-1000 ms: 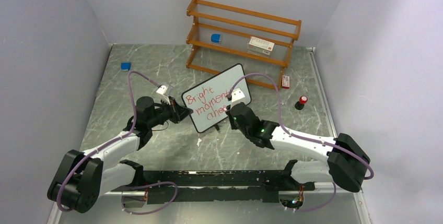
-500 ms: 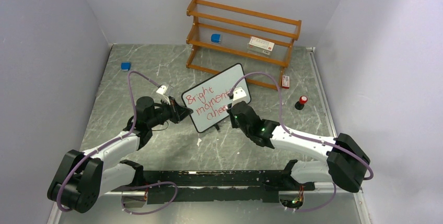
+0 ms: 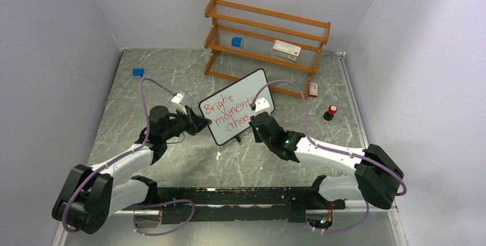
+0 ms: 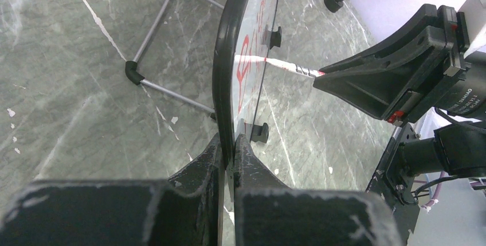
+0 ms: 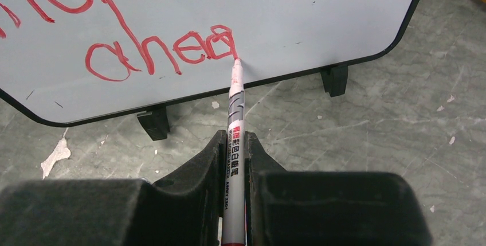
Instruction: Write a sentence on the whiteboard
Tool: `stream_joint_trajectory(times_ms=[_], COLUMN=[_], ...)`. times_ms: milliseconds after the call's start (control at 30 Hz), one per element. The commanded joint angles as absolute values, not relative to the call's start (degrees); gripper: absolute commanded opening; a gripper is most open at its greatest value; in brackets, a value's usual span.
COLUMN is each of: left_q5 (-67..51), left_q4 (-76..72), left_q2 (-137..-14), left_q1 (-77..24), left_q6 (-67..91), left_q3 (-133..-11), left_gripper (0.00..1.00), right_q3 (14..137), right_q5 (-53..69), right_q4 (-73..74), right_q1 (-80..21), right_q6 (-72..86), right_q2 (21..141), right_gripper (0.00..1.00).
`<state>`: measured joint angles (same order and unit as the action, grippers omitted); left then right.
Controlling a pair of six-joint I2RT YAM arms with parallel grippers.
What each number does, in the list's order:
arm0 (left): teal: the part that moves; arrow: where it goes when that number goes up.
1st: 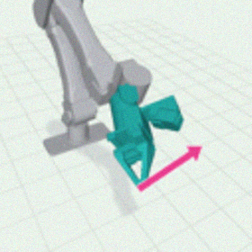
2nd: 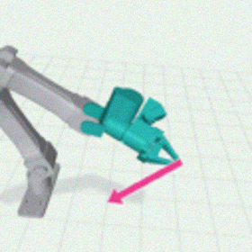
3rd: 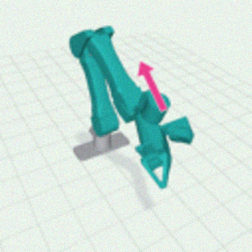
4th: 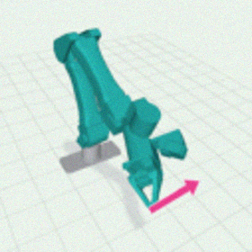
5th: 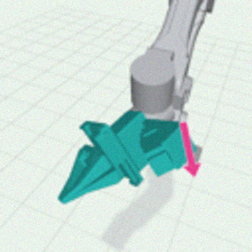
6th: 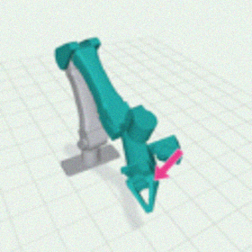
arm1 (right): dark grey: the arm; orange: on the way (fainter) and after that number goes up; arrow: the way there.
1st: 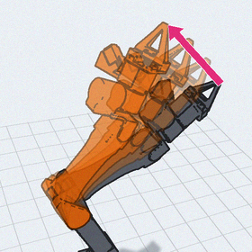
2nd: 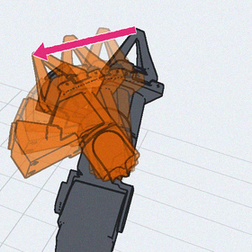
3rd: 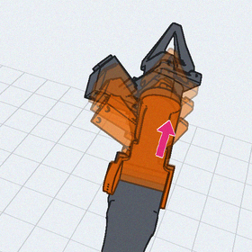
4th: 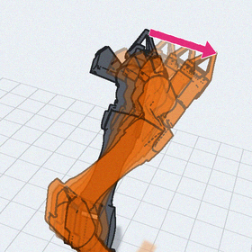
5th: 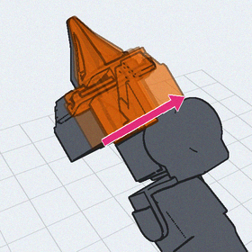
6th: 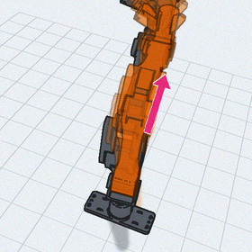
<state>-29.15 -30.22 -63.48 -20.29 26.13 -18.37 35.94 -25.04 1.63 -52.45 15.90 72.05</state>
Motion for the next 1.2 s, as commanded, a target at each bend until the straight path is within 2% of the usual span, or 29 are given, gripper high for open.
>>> stream_joint_trajectory(times_ms=[0,200,1167], left_q5=[-25.6,-25.7,-25.9], left_q4=[-26.6,-26.6,-26.7], left_q2=[-63.2,-63.4,-64.0], left_q1=[-20.0,-20.1,-20.1], left_q6=[23.6,23.8,23.6], left_q3=[-19.1,-19.0,-19.2], left_gripper=[0.05,0.05,0.05], right_q3=[35.7,35.7,36.7], right_q5=[-26.9,-27.1,-24.0], right_q4=[1.4,0.5,-3.5], right_q1=[-52.0,-51.1,-49.1], right_q6=[16.7,16.0,15.1], right_q2=[70.7,68.0,72.2], right_gripper=[0.0,0.0,0.0])
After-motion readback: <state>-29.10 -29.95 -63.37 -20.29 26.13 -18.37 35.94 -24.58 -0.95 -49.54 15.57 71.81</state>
